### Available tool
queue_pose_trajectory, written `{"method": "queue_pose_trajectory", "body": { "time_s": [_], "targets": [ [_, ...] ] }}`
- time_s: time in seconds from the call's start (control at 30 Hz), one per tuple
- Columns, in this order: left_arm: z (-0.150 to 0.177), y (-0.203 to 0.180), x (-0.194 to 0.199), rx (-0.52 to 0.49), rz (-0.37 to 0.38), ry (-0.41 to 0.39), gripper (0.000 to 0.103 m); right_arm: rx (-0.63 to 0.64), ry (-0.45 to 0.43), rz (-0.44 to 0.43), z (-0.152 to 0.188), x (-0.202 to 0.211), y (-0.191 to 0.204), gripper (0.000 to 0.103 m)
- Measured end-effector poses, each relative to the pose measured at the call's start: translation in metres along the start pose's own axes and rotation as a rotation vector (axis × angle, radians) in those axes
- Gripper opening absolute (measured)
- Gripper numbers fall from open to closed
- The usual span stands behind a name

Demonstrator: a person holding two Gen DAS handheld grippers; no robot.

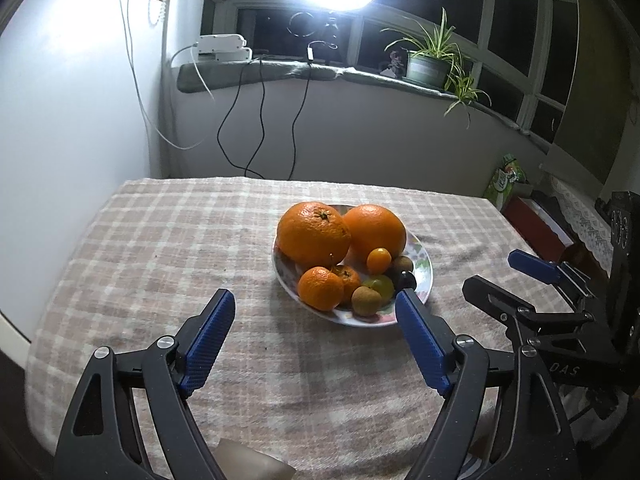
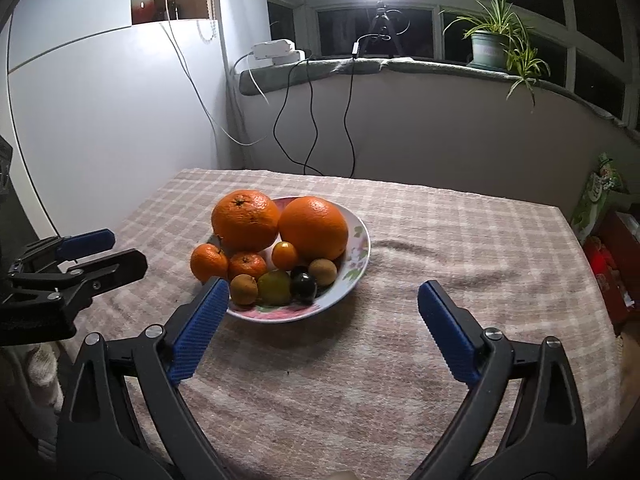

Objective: Organize fruits

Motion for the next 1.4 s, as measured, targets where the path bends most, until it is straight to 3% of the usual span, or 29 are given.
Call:
{"method": "queue_pose_trajectory", "body": {
  "time_s": [1.4],
  "targets": [
    [-0.0058,-0.0075,0.009,-0.031,-0.014,-0.036,0.083,-0.001,0.01,-0.005,0.0021,-0.002,0.0001,0.097]
  ]
}}
Point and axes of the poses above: each gripper's, at about its wrist camera, not at the fingertips, and x roughly against the way its jaws point, y to its left, z to its underside, the point moved 3 cm from there along -x, roughly the way its jaws point, and after that the axes turned 14 degrees about -y, right-handed, at the moved point
